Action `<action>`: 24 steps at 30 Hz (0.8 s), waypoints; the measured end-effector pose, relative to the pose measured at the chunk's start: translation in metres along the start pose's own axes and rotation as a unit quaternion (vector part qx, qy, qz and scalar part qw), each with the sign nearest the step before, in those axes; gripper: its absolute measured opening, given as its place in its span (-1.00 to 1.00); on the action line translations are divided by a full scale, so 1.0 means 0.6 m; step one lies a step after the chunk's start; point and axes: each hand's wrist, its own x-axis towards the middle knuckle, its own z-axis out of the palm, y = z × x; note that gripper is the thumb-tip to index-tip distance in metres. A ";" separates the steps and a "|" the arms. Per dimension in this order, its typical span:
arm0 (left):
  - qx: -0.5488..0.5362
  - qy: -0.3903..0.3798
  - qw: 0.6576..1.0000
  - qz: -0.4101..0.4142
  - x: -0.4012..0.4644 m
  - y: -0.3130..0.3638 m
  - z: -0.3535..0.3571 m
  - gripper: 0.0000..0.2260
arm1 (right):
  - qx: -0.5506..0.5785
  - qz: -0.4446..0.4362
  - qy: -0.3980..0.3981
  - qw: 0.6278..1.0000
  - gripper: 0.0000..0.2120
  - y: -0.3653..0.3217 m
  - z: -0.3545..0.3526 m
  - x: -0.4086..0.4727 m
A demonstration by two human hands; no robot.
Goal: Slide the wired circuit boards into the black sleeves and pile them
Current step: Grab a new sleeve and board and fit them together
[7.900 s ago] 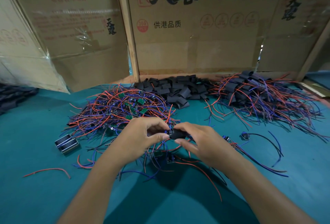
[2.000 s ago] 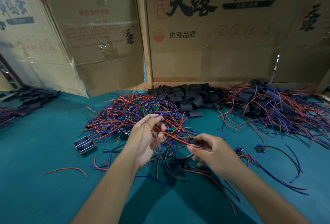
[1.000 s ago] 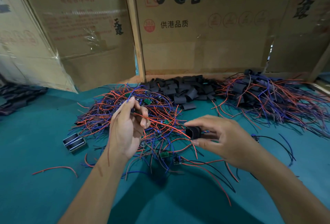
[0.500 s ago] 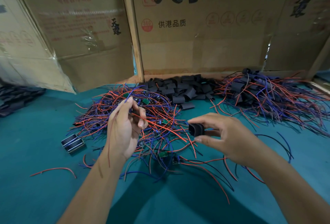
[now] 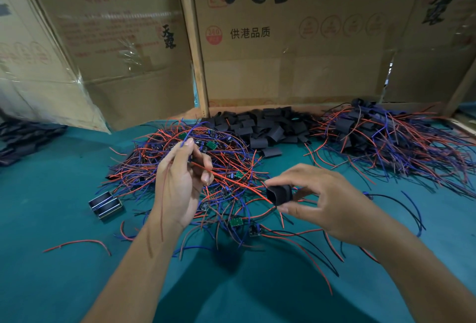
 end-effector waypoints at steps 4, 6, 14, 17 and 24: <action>0.014 -0.001 1.000 0.011 -0.001 0.001 0.001 -0.75 | -0.028 0.005 -0.002 1.000 -0.66 -0.001 -0.002 0.001; 0.016 0.005 1.000 0.018 -0.002 0.001 0.004 -0.74 | -0.039 0.009 -0.006 0.999 -0.66 -0.004 0.000 0.001; 0.027 -0.048 0.998 0.005 -0.029 -0.043 0.050 -0.74 | -0.160 0.054 0.089 0.982 -0.75 -0.017 0.056 0.004; 0.109 -0.086 0.989 0.039 -0.047 -0.070 0.064 -0.71 | -0.197 0.060 0.110 0.972 -0.72 -0.023 0.069 0.003; 0.093 -0.164 0.982 0.007 -0.071 -0.099 0.084 -0.63 | -0.044 0.046 0.172 0.983 -0.79 -0.031 0.069 0.007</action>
